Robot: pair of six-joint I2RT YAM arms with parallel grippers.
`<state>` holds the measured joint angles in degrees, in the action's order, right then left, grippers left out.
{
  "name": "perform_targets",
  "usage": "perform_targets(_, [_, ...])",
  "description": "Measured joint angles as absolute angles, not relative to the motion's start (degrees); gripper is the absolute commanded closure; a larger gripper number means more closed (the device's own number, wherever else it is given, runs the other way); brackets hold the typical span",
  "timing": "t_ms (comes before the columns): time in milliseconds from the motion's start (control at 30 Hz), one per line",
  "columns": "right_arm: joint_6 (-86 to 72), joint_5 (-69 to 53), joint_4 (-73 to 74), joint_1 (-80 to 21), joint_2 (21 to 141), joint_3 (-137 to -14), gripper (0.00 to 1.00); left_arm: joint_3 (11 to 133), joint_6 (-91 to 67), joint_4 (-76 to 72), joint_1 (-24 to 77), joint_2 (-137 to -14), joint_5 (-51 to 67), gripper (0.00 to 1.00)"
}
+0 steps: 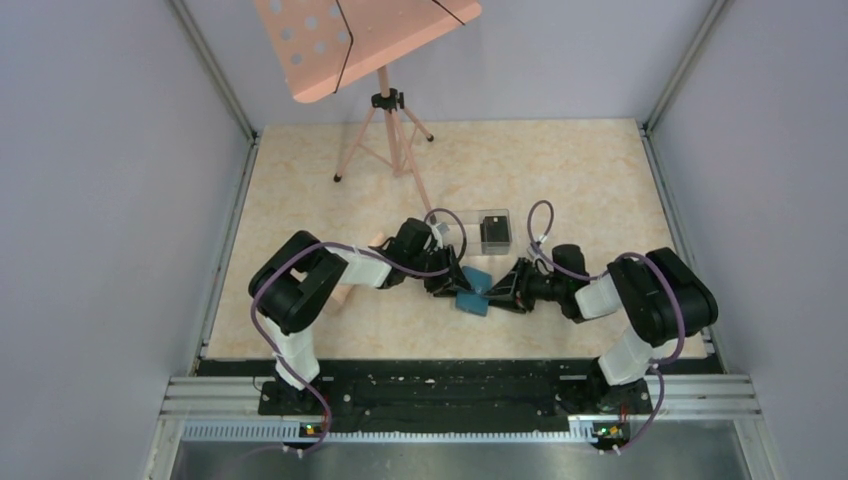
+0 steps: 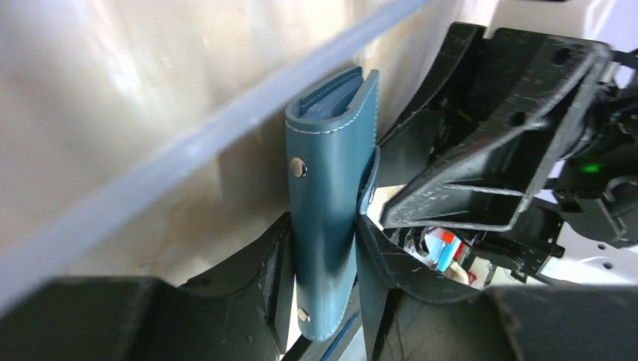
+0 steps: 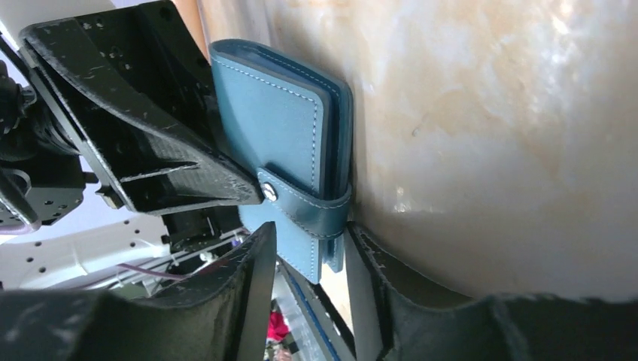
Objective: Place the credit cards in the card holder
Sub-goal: Pick up the card holder from the center of the board.
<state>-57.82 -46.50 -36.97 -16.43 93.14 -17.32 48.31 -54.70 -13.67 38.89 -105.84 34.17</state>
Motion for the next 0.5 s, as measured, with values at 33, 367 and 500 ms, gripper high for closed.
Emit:
perform_targets(33, [-58.4,-46.3,-38.2,-16.5,93.6,-16.9,0.71,48.2,-55.2,-14.5,38.9,-105.9,34.6,0.62])
perform_targets(367, [-57.6,-44.8,-34.5,-16.7,87.3,-15.9,0.85,45.6,-57.9,-20.6,38.7,-104.8,36.8,1.00])
perform_targets(500, [-53.6,-43.3,-25.6,-16.8,80.2,-17.9,0.63,46.0,-56.4,-17.6,38.9,-100.9,35.6,1.00])
